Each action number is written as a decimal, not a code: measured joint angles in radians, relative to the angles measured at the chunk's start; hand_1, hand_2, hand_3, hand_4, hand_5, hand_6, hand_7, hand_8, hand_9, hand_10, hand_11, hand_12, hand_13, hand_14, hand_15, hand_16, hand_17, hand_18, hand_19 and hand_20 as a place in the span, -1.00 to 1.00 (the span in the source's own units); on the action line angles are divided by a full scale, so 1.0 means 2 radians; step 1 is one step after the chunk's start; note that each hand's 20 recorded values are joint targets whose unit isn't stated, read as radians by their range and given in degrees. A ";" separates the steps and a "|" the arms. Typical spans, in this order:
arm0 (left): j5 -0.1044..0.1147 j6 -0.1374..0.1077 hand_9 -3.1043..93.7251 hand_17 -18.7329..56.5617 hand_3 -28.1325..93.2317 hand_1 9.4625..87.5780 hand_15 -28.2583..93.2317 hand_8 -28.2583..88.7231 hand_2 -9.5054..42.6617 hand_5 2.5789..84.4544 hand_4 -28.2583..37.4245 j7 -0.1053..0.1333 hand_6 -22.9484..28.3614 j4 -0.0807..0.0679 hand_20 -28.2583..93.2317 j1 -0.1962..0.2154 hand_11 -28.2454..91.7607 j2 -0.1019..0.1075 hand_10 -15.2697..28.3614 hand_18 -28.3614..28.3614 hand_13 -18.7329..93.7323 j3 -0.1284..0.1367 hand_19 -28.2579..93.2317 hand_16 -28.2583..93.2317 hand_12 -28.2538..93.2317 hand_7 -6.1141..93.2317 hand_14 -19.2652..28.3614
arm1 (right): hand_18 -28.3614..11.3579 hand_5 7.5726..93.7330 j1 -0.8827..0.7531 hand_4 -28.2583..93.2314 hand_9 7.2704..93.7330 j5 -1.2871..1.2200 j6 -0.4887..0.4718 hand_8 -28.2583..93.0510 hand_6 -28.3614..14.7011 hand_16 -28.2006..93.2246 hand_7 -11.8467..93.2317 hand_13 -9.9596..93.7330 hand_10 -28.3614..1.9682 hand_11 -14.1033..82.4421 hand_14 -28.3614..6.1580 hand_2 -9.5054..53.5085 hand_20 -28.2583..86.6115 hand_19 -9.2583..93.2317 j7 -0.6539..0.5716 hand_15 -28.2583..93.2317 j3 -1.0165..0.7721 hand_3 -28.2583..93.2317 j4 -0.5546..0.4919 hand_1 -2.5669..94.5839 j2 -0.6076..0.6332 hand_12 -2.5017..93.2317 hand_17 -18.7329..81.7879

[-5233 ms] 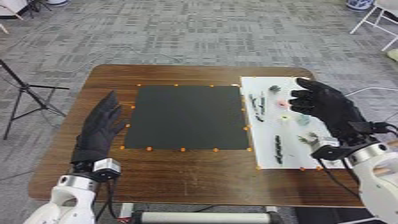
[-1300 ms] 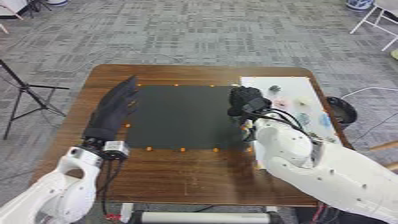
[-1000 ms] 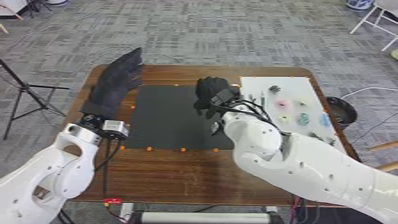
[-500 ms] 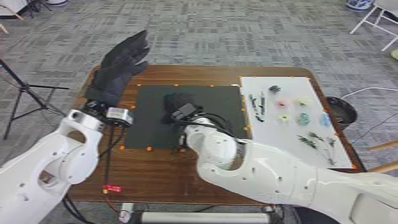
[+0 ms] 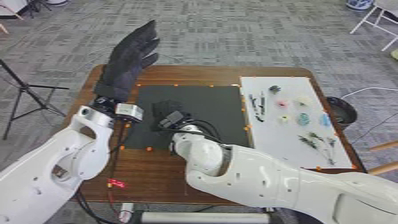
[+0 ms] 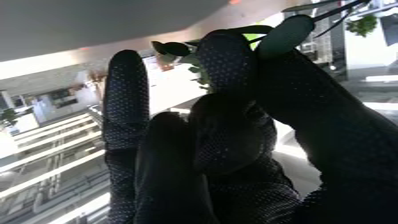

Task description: Arrange flowers

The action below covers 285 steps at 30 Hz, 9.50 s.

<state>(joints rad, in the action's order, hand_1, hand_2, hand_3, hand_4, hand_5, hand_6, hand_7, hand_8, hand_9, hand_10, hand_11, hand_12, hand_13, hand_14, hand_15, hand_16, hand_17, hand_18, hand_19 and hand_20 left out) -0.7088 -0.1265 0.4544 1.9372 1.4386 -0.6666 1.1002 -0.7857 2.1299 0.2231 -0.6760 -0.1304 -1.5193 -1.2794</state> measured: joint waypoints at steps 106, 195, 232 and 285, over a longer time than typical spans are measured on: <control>0.004 0.016 -0.62 -0.86 0.53 -0.53 -0.30 -0.63 -0.87 -0.51 -0.89 0.022 -0.07 -0.017 -0.33 -0.031 -0.33 -0.062 0.10 0.65 -0.47 -0.030 0.01 -0.36 -0.16 -0.58 0.28 | -0.49 -0.24 -0.039 -0.65 0.49 -0.047 0.014 -0.70 0.43 -0.09 -0.50 0.66 0.09 0.42 0.19 -0.65 -0.01 0.53 0.114 0.95 -0.035 1.00 0.017 -0.25 -0.011 0.21 -0.08; 0.001 0.024 -0.62 -0.87 0.53 -0.54 -0.30 -0.63 -0.87 -0.51 -0.88 0.006 -0.07 -0.013 -0.33 -0.004 -0.33 -0.065 0.10 0.66 -0.47 -0.004 0.01 -0.36 -0.16 -0.58 0.28 | -0.55 -0.18 0.006 -0.47 0.59 -0.087 -0.152 -0.72 0.38 -0.09 -0.53 0.69 0.01 0.51 0.16 -0.37 -0.04 0.46 0.061 0.96 -0.056 1.00 0.025 -0.50 0.012 0.00 -0.10; -0.001 0.040 -0.62 -0.86 0.53 -0.53 -0.31 -0.63 -0.87 -0.51 -0.88 0.003 -0.07 -0.025 -0.33 -0.024 -0.33 -0.074 0.10 0.66 -0.47 -0.026 0.01 -0.36 -0.16 -0.58 0.28 | -0.58 -0.07 -0.095 -0.46 0.61 -0.099 -0.156 -0.71 0.21 -0.08 -0.57 0.72 -0.01 0.56 0.17 -0.32 -0.06 0.49 -0.001 0.96 -0.156 1.00 -0.021 -0.56 -0.030 -0.08 -0.10; -0.001 0.028 -0.62 -0.87 0.53 -0.54 -0.31 -0.63 -0.87 -0.51 -0.88 -0.007 -0.07 -0.010 -0.33 0.022 -0.33 -0.070 0.10 0.65 -0.47 0.015 0.00 -0.36 -0.16 -0.58 0.28 | -0.57 -0.07 -0.022 -0.47 0.60 -0.091 -0.140 -0.70 0.19 -0.08 -0.58 0.72 -0.01 0.58 0.16 -0.32 -0.07 0.48 0.056 0.96 -0.054 1.00 -0.081 -0.57 0.104 -0.10 -0.10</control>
<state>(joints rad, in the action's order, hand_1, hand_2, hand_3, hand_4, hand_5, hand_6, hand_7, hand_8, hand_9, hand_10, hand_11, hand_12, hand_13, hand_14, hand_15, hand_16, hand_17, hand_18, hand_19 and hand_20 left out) -0.7105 -0.0700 0.4412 1.9172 1.4829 -0.8068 1.1309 -0.8289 1.9479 -0.0569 -0.5639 -0.2381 -1.6806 -1.0709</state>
